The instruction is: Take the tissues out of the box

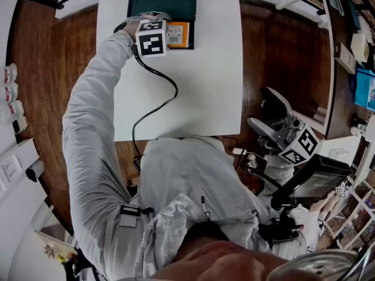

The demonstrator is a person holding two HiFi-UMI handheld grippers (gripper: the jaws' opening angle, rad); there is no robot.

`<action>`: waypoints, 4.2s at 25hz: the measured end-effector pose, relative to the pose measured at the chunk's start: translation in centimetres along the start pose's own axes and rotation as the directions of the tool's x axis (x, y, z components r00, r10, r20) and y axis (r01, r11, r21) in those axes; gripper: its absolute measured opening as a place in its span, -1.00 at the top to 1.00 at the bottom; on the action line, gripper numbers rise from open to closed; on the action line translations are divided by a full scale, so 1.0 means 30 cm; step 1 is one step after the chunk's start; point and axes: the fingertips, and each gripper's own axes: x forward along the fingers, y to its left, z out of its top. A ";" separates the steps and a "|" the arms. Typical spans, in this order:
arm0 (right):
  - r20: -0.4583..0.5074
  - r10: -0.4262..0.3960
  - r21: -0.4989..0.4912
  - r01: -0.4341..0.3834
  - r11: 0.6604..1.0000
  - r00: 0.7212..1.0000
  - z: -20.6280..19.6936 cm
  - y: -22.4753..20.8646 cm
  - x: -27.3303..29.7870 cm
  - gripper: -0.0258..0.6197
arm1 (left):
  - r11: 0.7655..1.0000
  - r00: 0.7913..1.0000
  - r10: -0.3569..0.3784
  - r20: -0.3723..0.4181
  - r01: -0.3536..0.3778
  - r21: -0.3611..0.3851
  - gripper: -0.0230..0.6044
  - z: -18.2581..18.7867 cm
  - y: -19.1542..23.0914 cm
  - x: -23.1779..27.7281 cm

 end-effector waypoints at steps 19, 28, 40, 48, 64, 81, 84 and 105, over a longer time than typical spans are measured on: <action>-0.016 -0.014 0.044 0.015 0.999 1.000 -0.052 -0.058 -0.042 -0.20 | 0.998 0.996 -0.030 -0.079 0.026 -0.054 -0.38 -0.030 0.040 0.082; -0.012 -0.024 0.060 0.024 0.998 1.000 -0.061 -0.070 -0.046 -0.20 | 1.000 0.997 0.004 -0.078 -0.005 -0.018 -0.12 -0.019 0.043 0.064; 0.023 -0.013 0.050 0.012 0.999 1.000 -0.030 -0.054 -0.051 -0.20 | 0.969 0.913 0.230 0.337 -0.184 -0.163 -0.05 0.107 0.057 -0.430; 0.041 0.049 0.021 -0.049 0.999 0.998 0.024 -0.006 0.005 -0.20 | 0.916 0.591 0.388 0.707 -0.165 -0.366 -0.05 0.204 -0.153 -0.909; -0.040 0.064 0.003 -0.064 0.998 0.997 -0.011 0.062 0.025 -0.20 | 0.761 0.522 0.535 0.665 0.043 -0.647 -0.05 0.132 -0.456 -0.356; -0.040 0.062 0.016 -0.061 0.998 0.997 -0.041 0.104 0.007 -0.20 | 0.887 0.841 0.256 0.477 -0.007 -0.463 -0.15 0.092 -0.524 -0.221; -0.026 0.065 0.011 -0.065 0.998 0.998 -0.035 0.111 0.001 -0.20 | 0.885 0.803 0.311 0.507 -0.051 -0.462 -0.14 0.106 -0.498 -0.335; -0.007 0.225 -0.097 -0.225 0.970 0.974 0.010 0.237 0.069 -0.20 | 0.857 0.259 0.465 0.847 0.111 -0.504 -0.52 0.179 -0.646 -1.127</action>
